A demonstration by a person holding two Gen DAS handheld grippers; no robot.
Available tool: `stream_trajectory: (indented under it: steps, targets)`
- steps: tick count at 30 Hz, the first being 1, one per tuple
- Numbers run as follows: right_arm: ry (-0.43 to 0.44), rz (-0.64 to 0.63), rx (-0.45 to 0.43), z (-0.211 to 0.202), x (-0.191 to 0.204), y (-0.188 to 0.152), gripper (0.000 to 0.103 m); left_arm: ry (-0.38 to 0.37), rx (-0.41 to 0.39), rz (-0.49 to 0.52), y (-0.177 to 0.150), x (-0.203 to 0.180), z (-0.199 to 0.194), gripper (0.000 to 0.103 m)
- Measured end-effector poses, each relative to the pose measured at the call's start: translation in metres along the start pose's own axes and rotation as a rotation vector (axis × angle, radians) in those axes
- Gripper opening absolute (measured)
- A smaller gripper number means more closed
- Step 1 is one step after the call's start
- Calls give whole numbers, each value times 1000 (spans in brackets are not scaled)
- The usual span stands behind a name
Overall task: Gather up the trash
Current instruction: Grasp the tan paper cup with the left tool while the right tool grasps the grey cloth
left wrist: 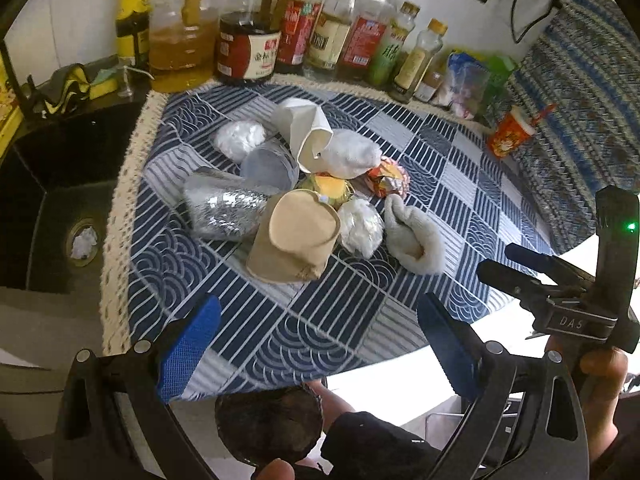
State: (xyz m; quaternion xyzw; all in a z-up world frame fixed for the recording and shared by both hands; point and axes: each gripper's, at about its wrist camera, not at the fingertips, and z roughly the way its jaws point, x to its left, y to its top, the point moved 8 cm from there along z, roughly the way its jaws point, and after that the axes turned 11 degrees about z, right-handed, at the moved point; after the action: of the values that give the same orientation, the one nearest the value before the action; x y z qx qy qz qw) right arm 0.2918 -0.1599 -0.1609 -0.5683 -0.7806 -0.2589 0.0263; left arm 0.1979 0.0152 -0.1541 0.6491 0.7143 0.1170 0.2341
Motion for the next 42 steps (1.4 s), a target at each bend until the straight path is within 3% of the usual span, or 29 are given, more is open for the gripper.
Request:
stream_trajectory:
  steps: [8,10,11,14,19,28,42]
  targets:
    - [48,6,107,46,-2,13,92,35,58,-32,20,9,46,95]
    - [59,6,129,54,-1,14,78,38,71,-43,23,13,55,94]
    - [59,4,141,58,-1,15,78,37,76,-47,23,15,59,88]
    - [70,2,166,69,-1,16,75,29,95,-68,26,19,70,84]
    - [84,-14,202,82,1,17,63,32,112,-81,26,23,79,69]
    - [70,-50,189,86,3,19,44,45,113,-89,24,29,84,52]
    - [45,-52,141,63,0,12,33,32,65,-71,22,21,65,51]
